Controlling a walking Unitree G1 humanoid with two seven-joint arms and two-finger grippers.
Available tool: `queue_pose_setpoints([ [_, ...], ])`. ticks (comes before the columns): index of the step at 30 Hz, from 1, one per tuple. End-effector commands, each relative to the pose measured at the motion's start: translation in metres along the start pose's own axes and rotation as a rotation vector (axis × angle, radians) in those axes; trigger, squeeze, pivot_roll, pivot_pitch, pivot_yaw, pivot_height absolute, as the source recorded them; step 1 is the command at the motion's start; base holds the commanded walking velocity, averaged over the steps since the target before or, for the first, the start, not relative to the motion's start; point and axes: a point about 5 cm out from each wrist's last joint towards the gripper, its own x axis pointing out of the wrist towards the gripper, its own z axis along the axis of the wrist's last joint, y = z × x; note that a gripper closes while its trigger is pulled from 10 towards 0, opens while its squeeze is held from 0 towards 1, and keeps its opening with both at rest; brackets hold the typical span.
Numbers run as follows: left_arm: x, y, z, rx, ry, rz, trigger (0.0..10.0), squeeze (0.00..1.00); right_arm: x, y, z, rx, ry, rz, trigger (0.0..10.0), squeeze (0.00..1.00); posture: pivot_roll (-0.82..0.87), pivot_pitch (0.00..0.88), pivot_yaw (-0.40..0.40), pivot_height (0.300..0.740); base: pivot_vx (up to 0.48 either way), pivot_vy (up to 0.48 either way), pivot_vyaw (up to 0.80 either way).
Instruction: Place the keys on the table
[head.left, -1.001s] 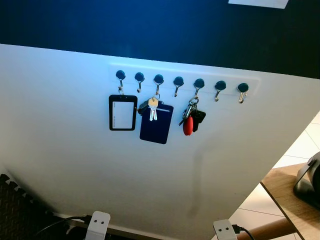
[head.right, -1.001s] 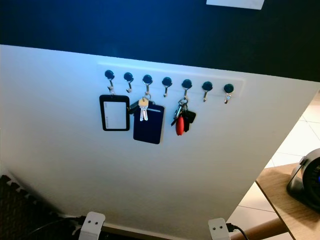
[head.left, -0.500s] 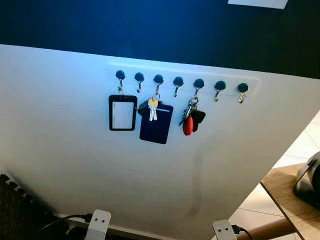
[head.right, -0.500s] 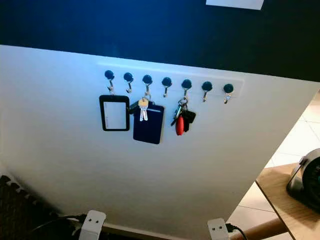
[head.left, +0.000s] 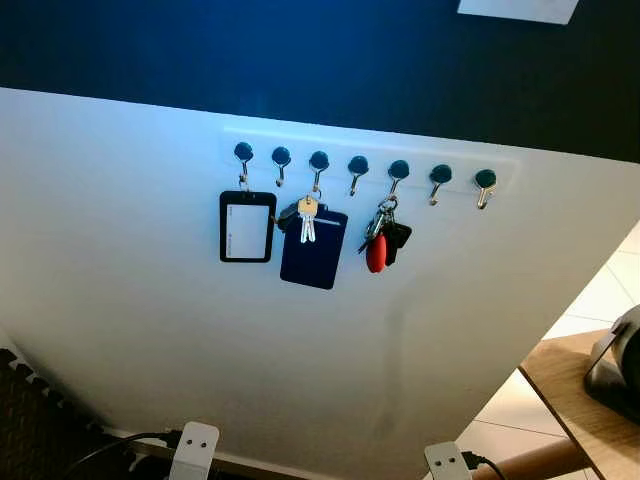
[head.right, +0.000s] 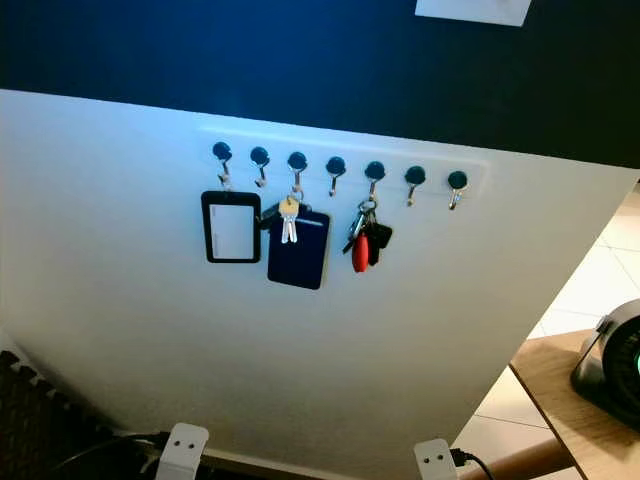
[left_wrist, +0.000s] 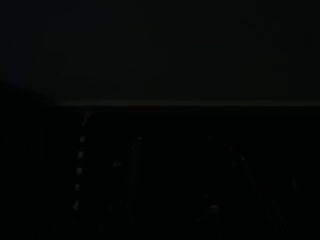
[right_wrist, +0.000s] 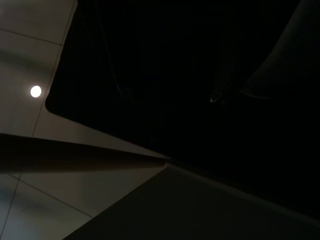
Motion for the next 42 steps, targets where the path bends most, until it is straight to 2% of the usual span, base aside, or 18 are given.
queue_pose_setpoints([
  [1,-0.002,0.002,-0.004,-0.002,0.009,0.006,10.0,0.0,0.0,-0.003,-0.003,-0.009,0.02,-0.01,10.0,0.0,0.06,0.029,-0.068,0.74,0.0,0.0,0.0],
  [8,-0.002,0.0,-0.005,0.013,0.012,-0.007,10.0,0.0,0.0,-0.004,-0.003,0.031,0.021,-0.016,10.0,0.0,0.06,0.026,-0.068,0.74,0.0,0.0,0.0],
  [14,-0.005,0.008,-0.013,0.059,0.066,0.017,10.0,0.0,-0.001,-0.014,-0.002,0.159,-0.022,-0.141,10.0,0.0,0.06,0.024,-0.061,0.74,0.0,0.0,0.0],
  [17,-0.006,0.014,-0.015,0.047,0.076,0.039,10.0,0.0,-0.002,-0.021,0.001,0.21,-0.055,-0.166,10.0,0.0,0.06,0.027,-0.06,0.74,0.0,0.0,0.0],
  [21,-0.006,0.015,-0.015,0.052,0.078,0.034,10.0,0.0,-0.001,-0.022,0.003,0.234,-0.076,-0.12,10.0,0.0,0.07,0.03,-0.064,0.74,0.0,0.0,0.0],
  [27,-0.007,0.011,-0.015,0.047,0.068,0.006,10.0,0.0,-0.001,-0.01,0.007,0.284,-0.096,-0.006,10.0,0.0,0.07,0.034,-0.067,0.74,0.0,0.0,0.0],
  [28,-0.008,0.007,-0.016,-0.014,0.055,-0.038,0.0,0.0,-0.001,-0.005,0.008,0.286,-0.11,0.031,10.0,1.0,0.07,0.034,-0.066,0.74,0.0,0.0,0.0],
  [31,-0.009,0.005,-0.018,0.006,0.059,-0.05,0.0,0.0,-0.002,-0.002,0.008,0.257,-0.113,0.046,10.0,1.0,0.07,0.034,-0.065,0.74,0.0,0.0,0.0],
  [32,-0.009,0.008,-0.019,0.034,0.073,-0.008,4.5,0.0,-0.001,0.001,0.005,0.216,-0.082,0.036,10.0,1.0,0.07,0.034,-0.063,0.74,0.0,0.0,0.0],
  [33,-0.009,0.008,-0.019,0.034,0.073,-0.008,4.5,0.0,-0.001,0.001,0.005,0.216,-0.082,0.036,10.0,1.0,0.07,0.034,-0.063,0.74,0.0,0.0,0.0],
  [34,-0.009,0.009,-0.019,0.048,0.081,0.018,10.0,0.0,-0.001,0.001,0.004,0.192,-0.065,0.03,10.0,0.91,0.07,0.034,-0.063,0.74,0.0,0.0,0.0],
  [35,-0.009,0.008,-0.018,0.019,0.07,0.0,10.0,0.0,-0.001,0.002,0.003,0.204,-0.062,0.039,10.0,0.13,0.07,0.033,-0.062,0.74,0.0,0.0,0.0],
  [36,-0.009,0.008,-0.018,0.019,0.07,0.0,10.0,0.0,-0.001,0.002,0.003,0.204,-0.062,0.039,10.0,0.13,0.07,0.033,-0.062,0.74,0.0,0.0,0.0],
  [37,-0.009,0.007,-0.016,-0.003,0.047,-0.039,0.0,0.0,-0.002,0.007,0.003,0.256,-0.076,0.098,10.0,1.0,0.08,0.035,-0.06,0.74,0.0,0.0,0.0],
  [39,-0.008,0.008,-0.015,0.031,0.052,-0.036,0.0,0.0,-0.003,0.01,0.003,0.218,-0.077,0.12,10.0,1.0,0.08,0.037,-0.06,0.74,0.0,0.0,0.0],
  [40,-0.007,0.009,-0.015,0.041,0.06,-0.022,3.3,0.0,-0.003,0.01,0.002,0.199,-0.069,0.11,10.0,1.0,0.08,0.037,-0.06,0.74,0.0,0.0,0.0],
  [41,-0.006,0.011,-0.014,0.036,0.062,-0.009,10.0,0.0,-0.002,0.008,0.0,0.187,-0.058,0.09,10.0,0.93,0.08,0.04,-0.064,0.74,0.0,0.0,0.0],
  [42,-0.005,0.011,-0.012,0.026,0.057,-0.008,10.0,0.0,-0.002,0.006,-0.001,0.181,-0.05,0.077,10.0,0.02,0.08,0.041,-0.066,0.74,0.0,0.0,0.0],
])
